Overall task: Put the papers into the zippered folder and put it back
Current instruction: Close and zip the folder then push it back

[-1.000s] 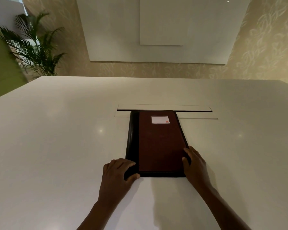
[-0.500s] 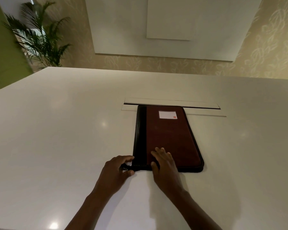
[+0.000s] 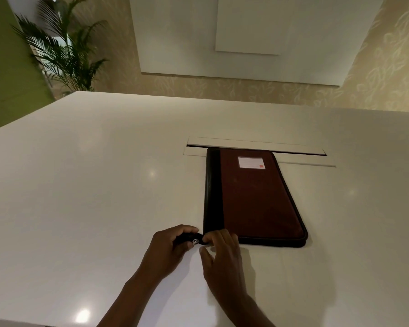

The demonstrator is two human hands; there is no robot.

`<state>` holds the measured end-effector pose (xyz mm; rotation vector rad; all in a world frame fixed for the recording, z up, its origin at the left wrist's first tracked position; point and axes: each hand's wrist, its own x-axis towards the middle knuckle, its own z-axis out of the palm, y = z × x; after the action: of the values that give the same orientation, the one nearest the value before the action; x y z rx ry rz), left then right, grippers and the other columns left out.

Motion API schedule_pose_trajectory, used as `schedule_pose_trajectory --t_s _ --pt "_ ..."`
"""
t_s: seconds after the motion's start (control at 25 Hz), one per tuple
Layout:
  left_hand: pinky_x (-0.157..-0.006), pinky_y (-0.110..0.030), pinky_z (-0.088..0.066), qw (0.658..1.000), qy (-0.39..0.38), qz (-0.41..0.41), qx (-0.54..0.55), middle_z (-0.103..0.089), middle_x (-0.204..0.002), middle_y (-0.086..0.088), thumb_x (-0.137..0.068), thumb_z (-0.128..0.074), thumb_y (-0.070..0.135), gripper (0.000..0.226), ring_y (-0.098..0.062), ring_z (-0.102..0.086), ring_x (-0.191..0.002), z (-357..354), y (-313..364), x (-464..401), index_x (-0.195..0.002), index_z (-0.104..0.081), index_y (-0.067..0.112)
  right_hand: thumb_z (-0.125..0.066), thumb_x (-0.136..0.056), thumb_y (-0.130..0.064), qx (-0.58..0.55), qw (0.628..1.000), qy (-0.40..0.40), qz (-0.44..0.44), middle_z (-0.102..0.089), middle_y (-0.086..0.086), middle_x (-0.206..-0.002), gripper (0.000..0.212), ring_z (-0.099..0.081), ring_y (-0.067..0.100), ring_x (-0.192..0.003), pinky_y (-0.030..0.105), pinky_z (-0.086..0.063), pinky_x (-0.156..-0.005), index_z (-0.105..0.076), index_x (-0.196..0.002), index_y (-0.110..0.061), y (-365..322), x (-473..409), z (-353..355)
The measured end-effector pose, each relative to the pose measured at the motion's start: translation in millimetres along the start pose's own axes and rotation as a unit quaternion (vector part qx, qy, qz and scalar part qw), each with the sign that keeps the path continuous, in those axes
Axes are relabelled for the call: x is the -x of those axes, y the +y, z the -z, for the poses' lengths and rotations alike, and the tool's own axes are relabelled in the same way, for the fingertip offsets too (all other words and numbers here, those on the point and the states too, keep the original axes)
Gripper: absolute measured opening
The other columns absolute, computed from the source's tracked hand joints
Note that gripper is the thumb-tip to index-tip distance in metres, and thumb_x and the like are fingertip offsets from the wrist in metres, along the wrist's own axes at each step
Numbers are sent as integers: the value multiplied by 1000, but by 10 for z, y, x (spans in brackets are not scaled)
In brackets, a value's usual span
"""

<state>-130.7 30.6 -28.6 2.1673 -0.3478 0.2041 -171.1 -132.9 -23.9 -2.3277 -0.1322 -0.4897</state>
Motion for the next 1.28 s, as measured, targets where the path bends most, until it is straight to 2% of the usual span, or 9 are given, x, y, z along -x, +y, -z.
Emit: schedule_pose_trajectory --t_s 0.16,0.36,0.6,0.8,1.04,1.28 --pt "-79 -11 -50 998 -33 18 48 -73 -93 24 -78 -78 21 30 3 -69 -91 54 -8 -9 -103 -73 37 -67 -79 -43 -18 997 -61 -48 -55 -21 -81 21 -48 -2 -85 14 -38 -69 -51 -91 -36 -36 2 -51" --pt "-78 -21 -56 995 -37 31 83 -76 -89 19 -79 -79 23 25 -2 -72 -86 67 4 -13 -101 -75 34 -65 -76 -54 7 996 -60 -61 -54 -17 -85 30 -51 1 -80 18 -45 -67 -50 -96 -37 -102 17 -116" --pt "-79 -15 -53 997 -32 5 64 -74 -91 24 -83 -75 22 23 2 -71 -88 84 23 -2 -101 -74 36 -58 -90 -34 38 997 -41 -61 -56 -11 -81 11 -52 5 -73 17 -44 -61 -48 -93 -33 -162 -3 -160" --pt "-76 -9 -50 998 -34 10 60 -74 -87 22 -85 -71 12 25 2 -70 -84 90 78 -20 -92 -74 36 -54 -88 -16 26 998 -46 -44 -54 -9 -73 11 -49 7 -70 22 -43 -59 -51 -82 -25 -136 -60 -84" --pt "-69 -6 -46 998 38 43 10 -70 -80 28 -84 -67 5 34 6 -66 -79 -7 214 -14 -80 -68 39 -52 -83 -10 51 996 -49 -46 -48 -8 -65 15 -45 9 -58 16 -29 -49 -47 -74 -21 -41 -153 52" --pt "-65 -7 -44 996 72 56 -24 -69 -74 19 -84 -64 2 31 1 -64 -79 -51 304 57 -78 -67 32 -51 -80 -7 57 996 -40 -60 -51 -5 -64 15 -48 11 -58 21 -36 -49 -48 -71 -19 73 -139 210"
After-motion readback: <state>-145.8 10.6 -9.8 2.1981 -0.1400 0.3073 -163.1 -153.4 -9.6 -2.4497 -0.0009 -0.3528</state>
